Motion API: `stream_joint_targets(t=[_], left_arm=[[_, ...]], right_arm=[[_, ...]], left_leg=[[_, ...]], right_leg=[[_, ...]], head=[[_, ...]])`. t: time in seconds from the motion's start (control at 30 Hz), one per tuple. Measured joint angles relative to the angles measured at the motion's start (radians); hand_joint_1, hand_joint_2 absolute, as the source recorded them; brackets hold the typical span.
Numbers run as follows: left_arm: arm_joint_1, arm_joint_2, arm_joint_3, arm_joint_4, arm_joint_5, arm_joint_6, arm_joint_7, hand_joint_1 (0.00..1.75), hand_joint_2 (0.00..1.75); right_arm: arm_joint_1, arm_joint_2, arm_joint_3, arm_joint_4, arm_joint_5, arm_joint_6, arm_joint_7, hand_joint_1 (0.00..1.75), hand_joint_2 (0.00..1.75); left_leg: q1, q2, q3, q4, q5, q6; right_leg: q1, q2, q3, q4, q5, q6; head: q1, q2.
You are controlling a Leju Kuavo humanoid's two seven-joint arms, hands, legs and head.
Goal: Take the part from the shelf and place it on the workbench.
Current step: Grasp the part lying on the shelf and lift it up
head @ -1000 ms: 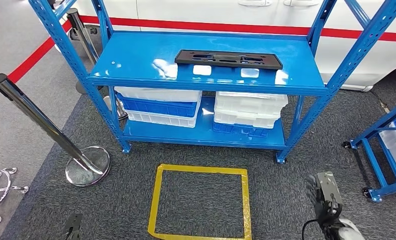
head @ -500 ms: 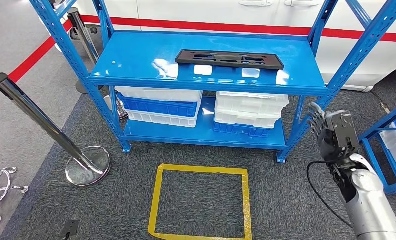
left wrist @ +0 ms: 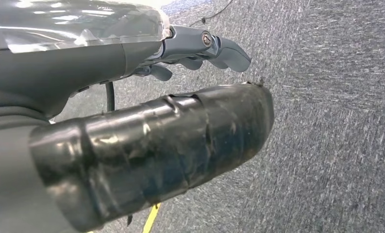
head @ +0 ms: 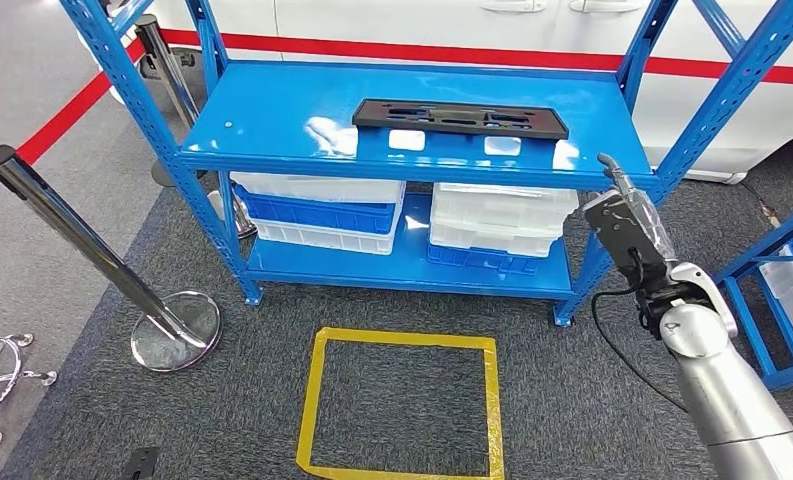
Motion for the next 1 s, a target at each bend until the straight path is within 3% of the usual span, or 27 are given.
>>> stream_joint_targets(t=[0.73, 1.0], left_arm=[[-0.009, -0.003, 0.0, 0.005, -0.089, -0.045, 0.025, 0.0, 0.0], [-0.012, -0.003, 0.0, 0.007, -0.108, -0.055, 0.02, 0.0, 0.0]], right_arm=[[0.009, 0.0, 0.239, 0.007, 0.62, -0.471, 0.163, 0.0, 0.0], [0.017, -0.002, 0.262, 0.007, 0.698, -0.522, 0.189, 0.0, 0.0]], left_leg=[[0.0, 0.0, 0.0, 0.0, 0.0, 0.0], [0.0, 0.0, 0.0, 0.0, 0.0, 0.0]], right_leg=[[0.0, 0.0, -0.001, 0.0, 0.0, 0.0], [0.0, 0.0, -0.001, 0.0, 0.0, 0.0]], head=[[0.0, 0.0], [0.0, 0.0]])
